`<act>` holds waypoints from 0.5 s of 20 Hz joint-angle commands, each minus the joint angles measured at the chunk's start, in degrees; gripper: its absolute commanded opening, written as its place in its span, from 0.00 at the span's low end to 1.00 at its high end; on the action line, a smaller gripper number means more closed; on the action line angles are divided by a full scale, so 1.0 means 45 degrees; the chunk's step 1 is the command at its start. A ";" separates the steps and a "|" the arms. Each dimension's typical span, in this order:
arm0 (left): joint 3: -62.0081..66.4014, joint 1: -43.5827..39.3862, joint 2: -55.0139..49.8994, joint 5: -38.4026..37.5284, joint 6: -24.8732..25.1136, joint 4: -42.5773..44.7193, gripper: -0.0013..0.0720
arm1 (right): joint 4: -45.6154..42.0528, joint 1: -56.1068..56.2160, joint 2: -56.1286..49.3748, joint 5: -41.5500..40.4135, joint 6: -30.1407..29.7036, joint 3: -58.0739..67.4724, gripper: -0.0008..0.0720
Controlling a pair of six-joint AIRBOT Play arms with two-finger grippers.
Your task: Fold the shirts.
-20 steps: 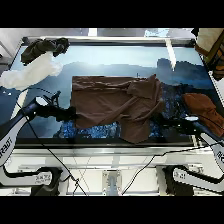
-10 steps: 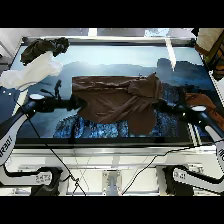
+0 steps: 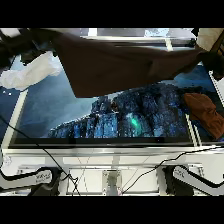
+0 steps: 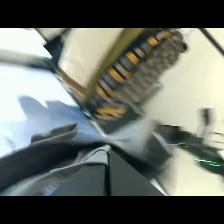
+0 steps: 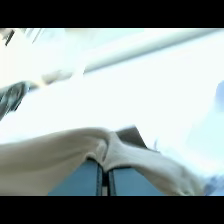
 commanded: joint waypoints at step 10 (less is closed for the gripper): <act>0.5843 0.0291 0.3002 -0.0578 -0.3060 0.5571 0.03 | -0.2652 -0.0554 0.3235 0.2278 0.1593 0.4935 0.04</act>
